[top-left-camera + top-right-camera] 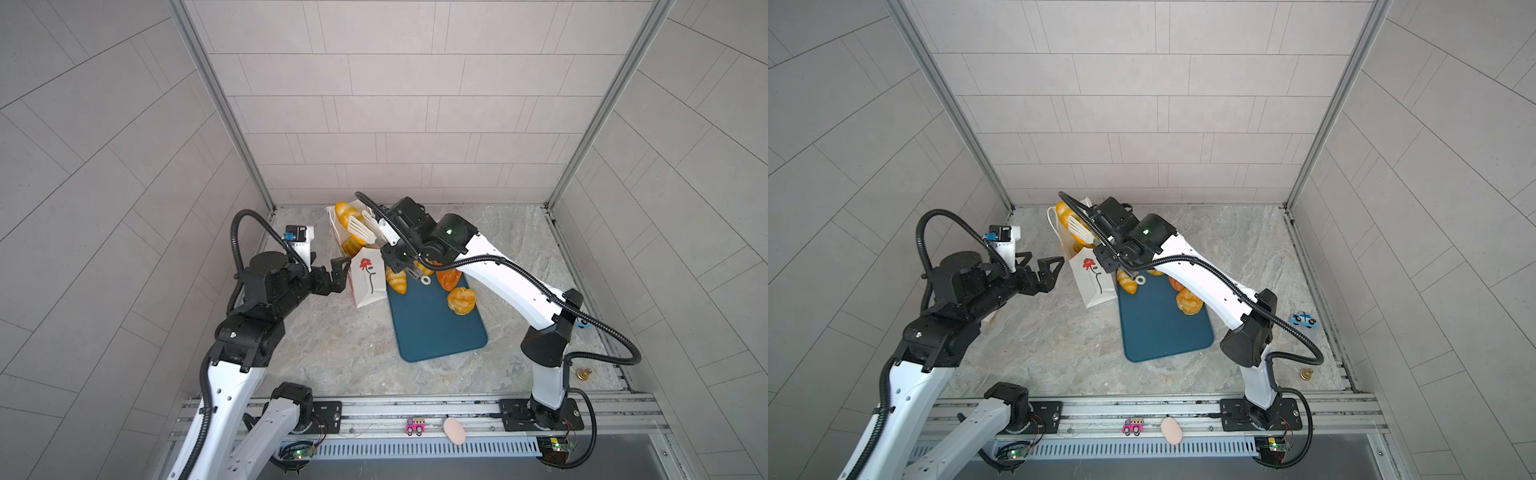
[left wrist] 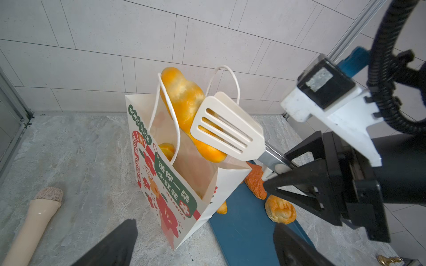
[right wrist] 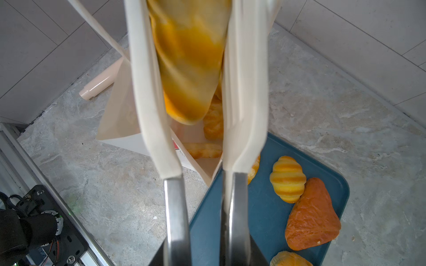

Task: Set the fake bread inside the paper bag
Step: 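Open the tongs with the right gripper to drop the croissant in, then move the empty tongs back over the tray with the right gripper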

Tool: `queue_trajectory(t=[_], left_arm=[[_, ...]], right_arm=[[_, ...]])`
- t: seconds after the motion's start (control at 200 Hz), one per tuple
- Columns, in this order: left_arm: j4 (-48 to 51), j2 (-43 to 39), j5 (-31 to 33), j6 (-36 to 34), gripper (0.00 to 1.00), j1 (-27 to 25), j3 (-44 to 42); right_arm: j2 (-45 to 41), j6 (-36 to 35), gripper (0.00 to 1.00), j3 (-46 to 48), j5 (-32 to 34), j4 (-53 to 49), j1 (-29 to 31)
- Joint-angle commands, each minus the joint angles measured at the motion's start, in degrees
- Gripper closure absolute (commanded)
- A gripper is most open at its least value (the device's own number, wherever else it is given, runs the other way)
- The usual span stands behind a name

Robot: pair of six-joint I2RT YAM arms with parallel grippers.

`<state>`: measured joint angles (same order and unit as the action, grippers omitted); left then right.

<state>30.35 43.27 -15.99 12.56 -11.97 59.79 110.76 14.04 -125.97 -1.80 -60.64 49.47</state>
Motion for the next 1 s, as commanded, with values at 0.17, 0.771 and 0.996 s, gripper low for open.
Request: queue_trajectory(t=[0.17,0.771,0.996], left_arm=[[0.15,-0.72,0.08,-0.47,0.0,0.41,0.47],[-0.22,-0.22,-1.6,0.16,0.0,0.47,0.68],[-3.36,0.39,-5.83,1.28,0.0,0.45,-0.02]], right_arm=[[-0.28,-0.32,0.54,-2.69,1.19,-0.95,0.01],[-2.33,-1.17,0.46,-3.72,1.79,-1.63,0.57],[-5.7,-2.64,0.48,-2.17,6.45,-5.85,1.68]])
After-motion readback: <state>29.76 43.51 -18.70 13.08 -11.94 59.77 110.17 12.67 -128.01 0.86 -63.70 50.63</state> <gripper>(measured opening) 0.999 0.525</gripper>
